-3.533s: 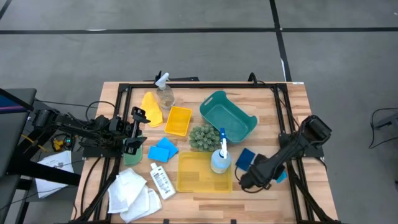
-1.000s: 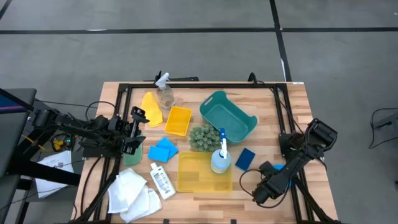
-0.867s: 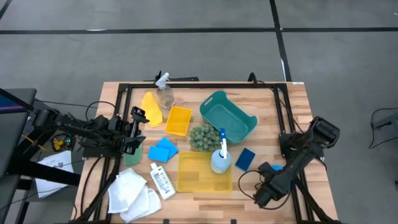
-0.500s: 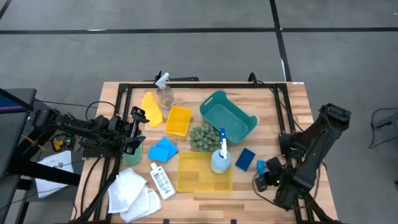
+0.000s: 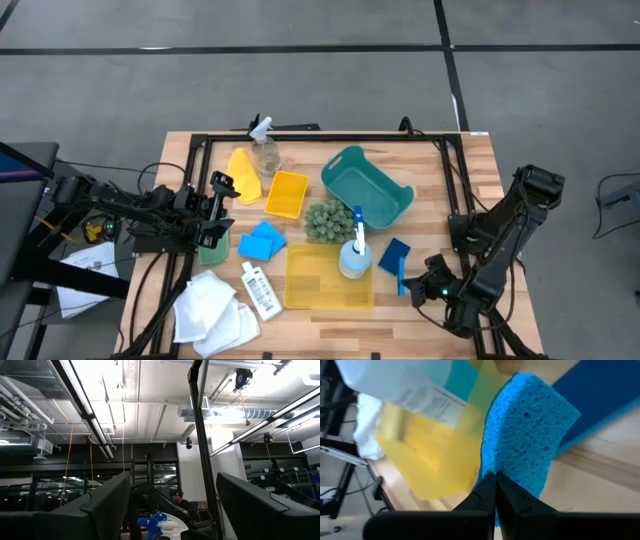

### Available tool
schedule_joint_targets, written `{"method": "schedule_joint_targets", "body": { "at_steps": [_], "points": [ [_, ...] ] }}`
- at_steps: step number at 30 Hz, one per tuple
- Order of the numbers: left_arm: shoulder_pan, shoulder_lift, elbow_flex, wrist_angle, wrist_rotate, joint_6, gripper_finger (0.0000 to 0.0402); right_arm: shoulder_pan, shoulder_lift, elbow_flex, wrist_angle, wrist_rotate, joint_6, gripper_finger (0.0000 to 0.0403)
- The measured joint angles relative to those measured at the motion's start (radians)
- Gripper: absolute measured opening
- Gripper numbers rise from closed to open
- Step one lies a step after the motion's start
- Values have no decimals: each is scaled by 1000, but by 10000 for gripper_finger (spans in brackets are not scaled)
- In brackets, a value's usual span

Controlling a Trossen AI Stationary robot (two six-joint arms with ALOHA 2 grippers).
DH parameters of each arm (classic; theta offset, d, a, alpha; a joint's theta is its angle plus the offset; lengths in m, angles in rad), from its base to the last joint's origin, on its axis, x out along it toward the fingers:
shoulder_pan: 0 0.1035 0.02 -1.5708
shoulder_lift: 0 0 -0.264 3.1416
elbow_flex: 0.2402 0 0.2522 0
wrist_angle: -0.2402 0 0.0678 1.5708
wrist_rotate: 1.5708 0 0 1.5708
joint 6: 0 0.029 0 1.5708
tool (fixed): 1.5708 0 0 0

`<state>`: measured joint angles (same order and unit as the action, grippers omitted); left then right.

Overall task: Pick & Place Kitchen Items
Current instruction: Put the blue sponge into the top yellow bin

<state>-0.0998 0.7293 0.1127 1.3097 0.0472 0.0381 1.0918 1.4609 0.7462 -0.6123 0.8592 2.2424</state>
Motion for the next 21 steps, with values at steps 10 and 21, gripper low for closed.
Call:
{"method": "schedule_joint_targets", "body": {
  "at_steps": [10, 21],
  "points": [
    [0, 0, 0, 0, -4, 1, 290, -56, 35, -1, 40, 20, -75, 0],
    [0, 0, 0, -1, -3, 1, 290, -86, 85, 0, 127, 39, -133, 0]
  ]
}}
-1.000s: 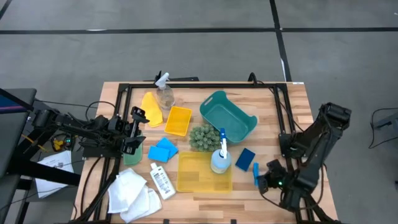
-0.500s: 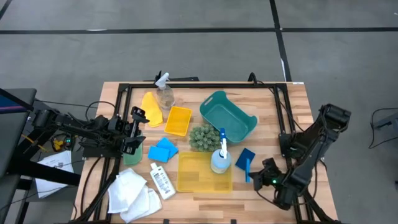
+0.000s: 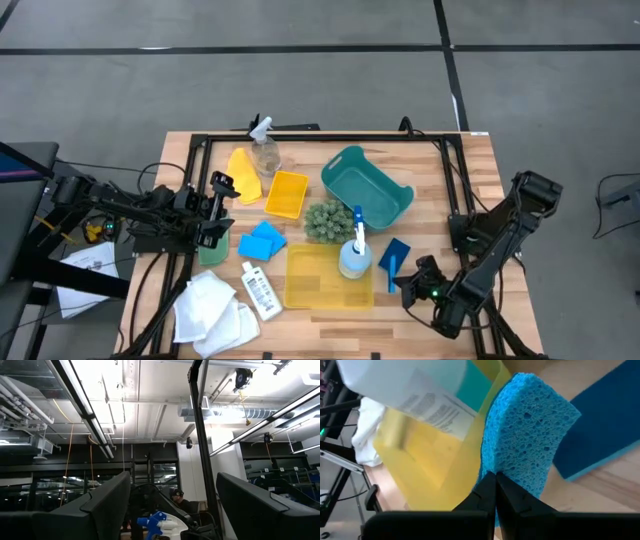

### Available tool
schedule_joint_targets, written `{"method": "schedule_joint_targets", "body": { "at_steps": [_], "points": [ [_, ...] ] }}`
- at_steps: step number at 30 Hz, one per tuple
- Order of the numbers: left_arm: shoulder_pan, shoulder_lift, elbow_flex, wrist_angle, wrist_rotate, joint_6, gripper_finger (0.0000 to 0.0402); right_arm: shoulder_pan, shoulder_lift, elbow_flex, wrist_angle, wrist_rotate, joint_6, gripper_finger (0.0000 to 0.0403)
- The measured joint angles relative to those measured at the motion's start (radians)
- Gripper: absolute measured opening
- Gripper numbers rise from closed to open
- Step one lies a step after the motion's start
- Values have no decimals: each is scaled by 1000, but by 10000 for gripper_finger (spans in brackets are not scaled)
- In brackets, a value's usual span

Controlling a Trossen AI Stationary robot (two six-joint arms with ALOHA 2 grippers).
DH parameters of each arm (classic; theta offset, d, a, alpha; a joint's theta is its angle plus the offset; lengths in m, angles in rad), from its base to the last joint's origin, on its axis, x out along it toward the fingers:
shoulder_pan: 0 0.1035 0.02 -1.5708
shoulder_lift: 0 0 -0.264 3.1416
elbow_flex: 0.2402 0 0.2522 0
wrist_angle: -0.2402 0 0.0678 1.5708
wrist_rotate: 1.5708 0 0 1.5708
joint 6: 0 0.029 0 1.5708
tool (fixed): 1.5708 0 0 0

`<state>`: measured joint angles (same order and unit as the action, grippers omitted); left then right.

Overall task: Pick & Place Kitchen Items
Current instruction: Put the blue sponge into the top yellow bin

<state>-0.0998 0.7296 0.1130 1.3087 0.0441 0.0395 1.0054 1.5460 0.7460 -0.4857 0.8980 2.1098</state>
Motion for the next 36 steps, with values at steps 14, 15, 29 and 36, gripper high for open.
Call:
{"method": "schedule_joint_targets", "body": {
  "at_steps": [14, 15, 29, 36],
  "points": [
    [0, 0, 0, 0, 1, 0, 290, 15, 37, 0, -11, -83, 11, 0],
    [0, 0, 0, 0, 1, 0, 290, 15, 37, 0, -12, -87, 11, 0],
    [0, 0, 0, 0, 4, 0, 290, 15, 38, 3, -59, -145, 11, 0],
    [0, 0, 0, 0, 1, 0, 290, 16, 37, 2, -93, -204, -10, 0]
  ]
}}
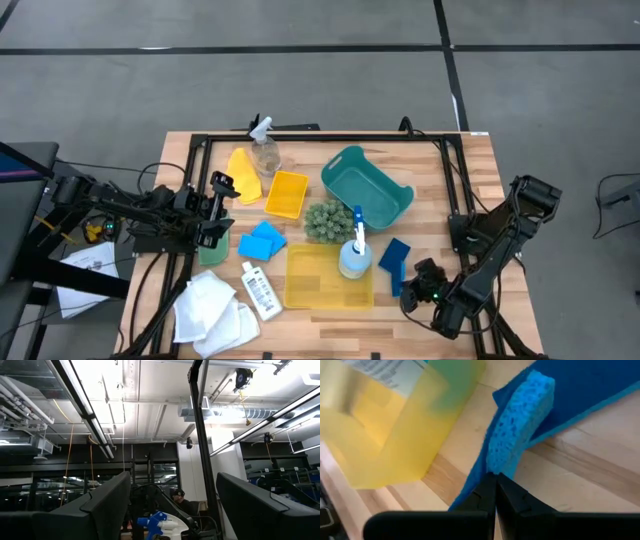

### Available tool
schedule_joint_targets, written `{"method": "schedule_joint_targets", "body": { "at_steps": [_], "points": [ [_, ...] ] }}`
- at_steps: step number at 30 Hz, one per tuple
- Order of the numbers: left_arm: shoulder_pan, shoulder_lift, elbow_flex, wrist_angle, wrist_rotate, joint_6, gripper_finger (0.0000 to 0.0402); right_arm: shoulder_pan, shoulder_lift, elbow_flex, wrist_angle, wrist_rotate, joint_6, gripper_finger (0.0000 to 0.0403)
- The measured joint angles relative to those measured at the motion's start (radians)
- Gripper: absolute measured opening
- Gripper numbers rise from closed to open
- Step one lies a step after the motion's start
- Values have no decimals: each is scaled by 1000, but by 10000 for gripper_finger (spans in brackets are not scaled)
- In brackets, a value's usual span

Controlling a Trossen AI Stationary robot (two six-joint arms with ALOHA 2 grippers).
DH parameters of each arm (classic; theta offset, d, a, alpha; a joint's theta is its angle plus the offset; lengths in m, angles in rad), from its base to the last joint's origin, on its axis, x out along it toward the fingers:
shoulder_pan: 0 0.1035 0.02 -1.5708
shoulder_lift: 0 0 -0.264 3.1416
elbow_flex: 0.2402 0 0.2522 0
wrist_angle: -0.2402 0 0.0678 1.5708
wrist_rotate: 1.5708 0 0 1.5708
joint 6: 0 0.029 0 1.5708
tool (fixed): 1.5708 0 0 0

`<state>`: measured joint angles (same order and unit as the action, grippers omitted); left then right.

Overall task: Pick & Place Kitchen Items
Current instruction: Put the blue sponge into the top yellow bin

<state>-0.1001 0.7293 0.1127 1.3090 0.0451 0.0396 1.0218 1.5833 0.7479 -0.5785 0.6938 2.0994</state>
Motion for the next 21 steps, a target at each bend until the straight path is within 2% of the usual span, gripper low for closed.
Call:
{"method": "schedule_joint_targets", "body": {
  "at_steps": [7, 17, 21],
  "points": [
    [0, 0, 0, 0, -2, 5, 290, 0, 6, -5, -44, -151, -12, 0],
    [0, 0, 0, 0, -1, 6, 290, -2, 5, -3, -88, -219, -12, 0],
    [0, 0, 0, 0, -1, 7, 290, 10, 0, -3, -112, -217, 38, 0]
  ]
}}
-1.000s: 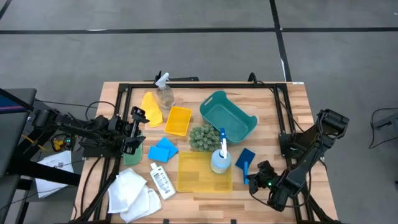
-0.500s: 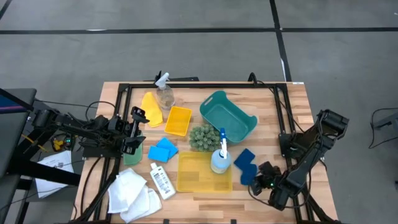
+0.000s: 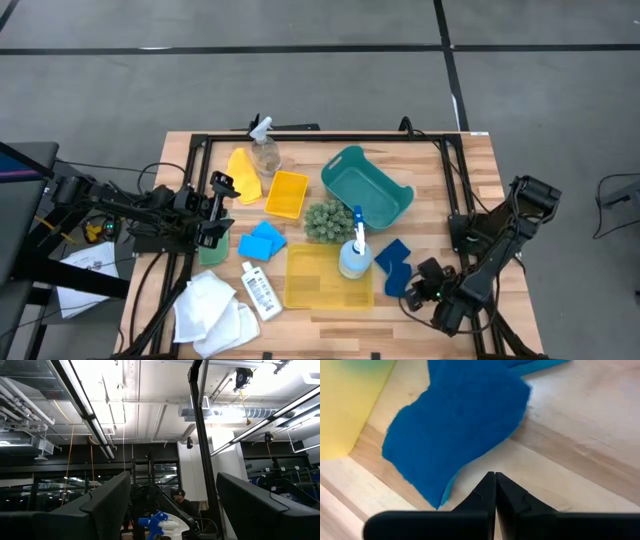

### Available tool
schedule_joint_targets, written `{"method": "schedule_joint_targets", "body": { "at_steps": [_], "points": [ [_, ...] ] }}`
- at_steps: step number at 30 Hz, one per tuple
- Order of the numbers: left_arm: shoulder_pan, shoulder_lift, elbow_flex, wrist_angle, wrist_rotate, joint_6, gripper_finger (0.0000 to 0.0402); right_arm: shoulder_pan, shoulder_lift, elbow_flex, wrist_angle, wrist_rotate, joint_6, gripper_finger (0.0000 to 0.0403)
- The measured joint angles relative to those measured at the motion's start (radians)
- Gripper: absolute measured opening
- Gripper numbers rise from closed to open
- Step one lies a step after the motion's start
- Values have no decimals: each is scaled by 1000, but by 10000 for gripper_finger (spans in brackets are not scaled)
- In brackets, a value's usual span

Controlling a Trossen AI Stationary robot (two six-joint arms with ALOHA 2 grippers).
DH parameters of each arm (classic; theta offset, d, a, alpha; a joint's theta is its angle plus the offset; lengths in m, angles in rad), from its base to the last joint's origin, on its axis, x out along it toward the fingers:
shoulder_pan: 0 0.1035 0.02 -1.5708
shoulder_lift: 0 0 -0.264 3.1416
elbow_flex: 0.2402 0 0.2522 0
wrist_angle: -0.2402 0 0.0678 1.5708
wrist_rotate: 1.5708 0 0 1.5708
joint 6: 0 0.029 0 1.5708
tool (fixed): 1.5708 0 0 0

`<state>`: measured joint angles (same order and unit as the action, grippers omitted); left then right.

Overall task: Pick & Place Kitchen Items
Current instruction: Put the blue sponge into the top yellow bin

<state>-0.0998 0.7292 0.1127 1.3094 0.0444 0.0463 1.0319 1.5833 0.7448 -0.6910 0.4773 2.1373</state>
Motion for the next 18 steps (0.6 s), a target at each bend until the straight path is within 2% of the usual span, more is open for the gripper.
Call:
{"method": "schedule_joint_targets", "body": {
  "at_steps": [5, 10, 13, 18],
  "points": [
    [0, 0, 0, 0, 0, 0, 290, 35, -1, 20, -93, 11, 120, 0],
    [0, 0, 0, 0, 1, 0, 290, 23, -1, 43, -123, 45, 125, 11],
    [0, 0, 0, 0, 4, 1, 290, 3, -1, 43, -122, 58, 126, 41],
    [0, 0, 0, 0, 4, 0, 290, -16, -1, 43, -72, 58, 131, 116]
  ]
}}
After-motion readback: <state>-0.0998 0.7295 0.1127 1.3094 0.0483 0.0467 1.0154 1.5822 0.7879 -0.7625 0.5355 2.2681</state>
